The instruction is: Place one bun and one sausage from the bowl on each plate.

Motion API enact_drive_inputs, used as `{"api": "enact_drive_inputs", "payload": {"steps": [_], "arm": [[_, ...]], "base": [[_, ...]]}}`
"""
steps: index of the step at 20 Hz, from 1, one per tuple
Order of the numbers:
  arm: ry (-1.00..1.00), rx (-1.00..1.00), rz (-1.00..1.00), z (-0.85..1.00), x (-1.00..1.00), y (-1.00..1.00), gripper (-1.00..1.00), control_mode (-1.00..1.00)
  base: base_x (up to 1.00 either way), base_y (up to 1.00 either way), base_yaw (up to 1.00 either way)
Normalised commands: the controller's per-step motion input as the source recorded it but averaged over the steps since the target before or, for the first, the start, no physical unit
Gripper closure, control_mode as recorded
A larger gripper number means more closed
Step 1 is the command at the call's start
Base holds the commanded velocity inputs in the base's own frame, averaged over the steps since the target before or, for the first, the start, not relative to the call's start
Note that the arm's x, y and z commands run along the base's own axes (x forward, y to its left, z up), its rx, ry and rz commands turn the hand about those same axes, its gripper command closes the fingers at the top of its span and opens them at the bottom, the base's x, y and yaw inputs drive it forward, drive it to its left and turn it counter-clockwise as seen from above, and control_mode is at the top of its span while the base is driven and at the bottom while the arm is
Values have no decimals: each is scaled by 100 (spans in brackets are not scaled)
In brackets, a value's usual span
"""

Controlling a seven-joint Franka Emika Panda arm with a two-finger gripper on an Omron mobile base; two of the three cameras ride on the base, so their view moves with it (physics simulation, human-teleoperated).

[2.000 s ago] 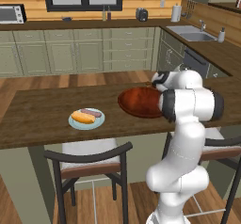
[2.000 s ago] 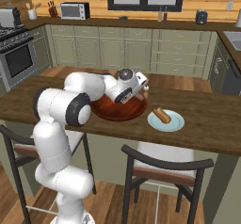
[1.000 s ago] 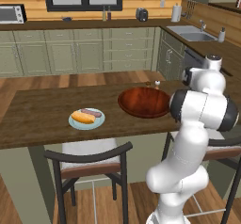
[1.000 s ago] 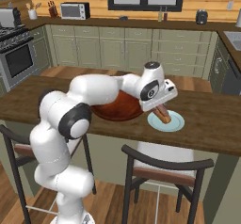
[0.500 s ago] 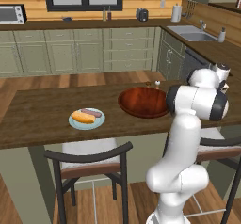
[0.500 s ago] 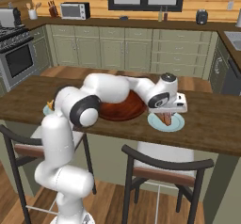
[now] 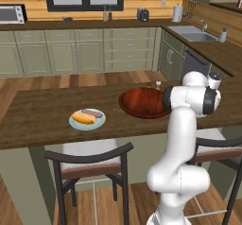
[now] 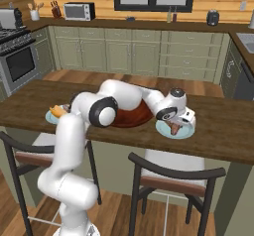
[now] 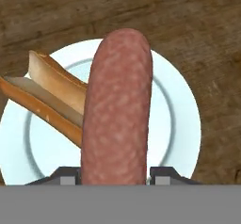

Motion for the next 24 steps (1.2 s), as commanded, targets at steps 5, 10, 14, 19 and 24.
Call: {"api": "enact_drive_inputs", "payload": {"steps": [5,10,14,19,24], "arm": [[13,20,-20,-10,70,-62,100,-100],[1,18,-12,-53,72,-12,100,-100],[-13,19,-12,-66,-37,26,-100,-100],[-49,4,-6,30,-40,62,-100,-100],[-39,-14,-2,-9,-28,97,-100,-100]], "base": [[0,0,0],[0,0,0],[0,0,0],[0,0,0],[0,0,0]]}}
